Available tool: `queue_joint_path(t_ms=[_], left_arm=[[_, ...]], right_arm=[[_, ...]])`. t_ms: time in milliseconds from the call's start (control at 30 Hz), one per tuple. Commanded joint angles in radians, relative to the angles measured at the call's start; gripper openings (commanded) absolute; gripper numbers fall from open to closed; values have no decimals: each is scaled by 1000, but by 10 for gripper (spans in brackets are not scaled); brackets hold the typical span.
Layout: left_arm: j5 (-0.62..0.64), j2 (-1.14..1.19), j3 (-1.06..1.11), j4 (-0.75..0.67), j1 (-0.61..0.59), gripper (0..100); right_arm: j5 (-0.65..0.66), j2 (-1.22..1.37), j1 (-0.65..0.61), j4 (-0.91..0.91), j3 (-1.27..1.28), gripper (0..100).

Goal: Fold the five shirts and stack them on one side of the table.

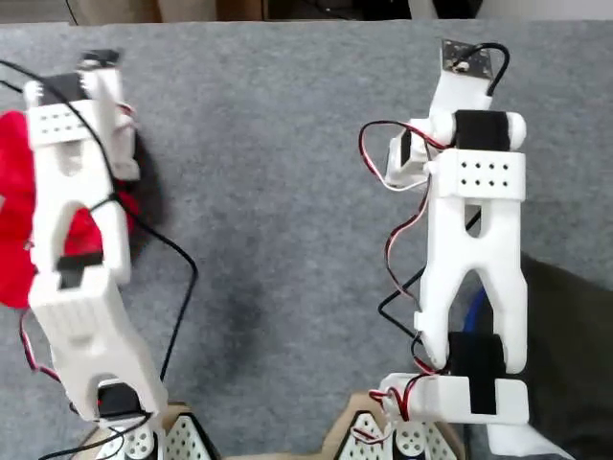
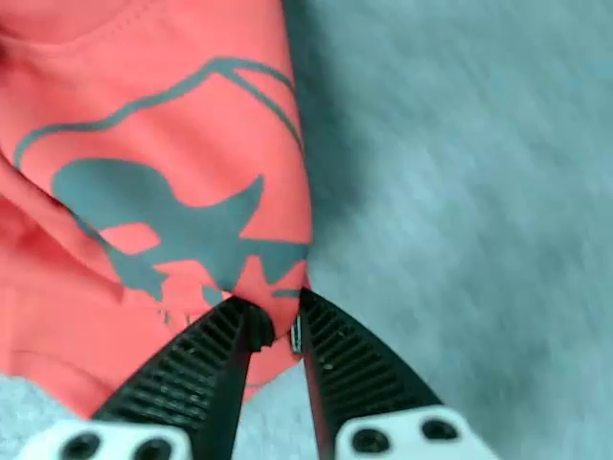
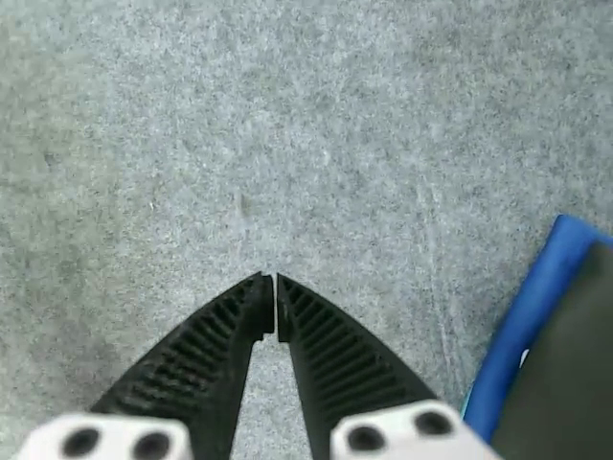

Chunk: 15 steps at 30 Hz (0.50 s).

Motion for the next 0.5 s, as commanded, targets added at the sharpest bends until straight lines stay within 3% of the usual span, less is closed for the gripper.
queue_joint_path(t_ms=[0,300,400,467], left_arm=[[-74,-314,272,12,144,19],[-195,-891,848,11,560,20],[-195,-1024,919,11,614,21],[-193,-1090,942,11,589,29]], right_arm=[[11,-7,36,-5,-50,16],[66,-10,96,-5,-50,16],[74,-10,107,-5,-53,16],[81,-10,111,-3,-68,16]])
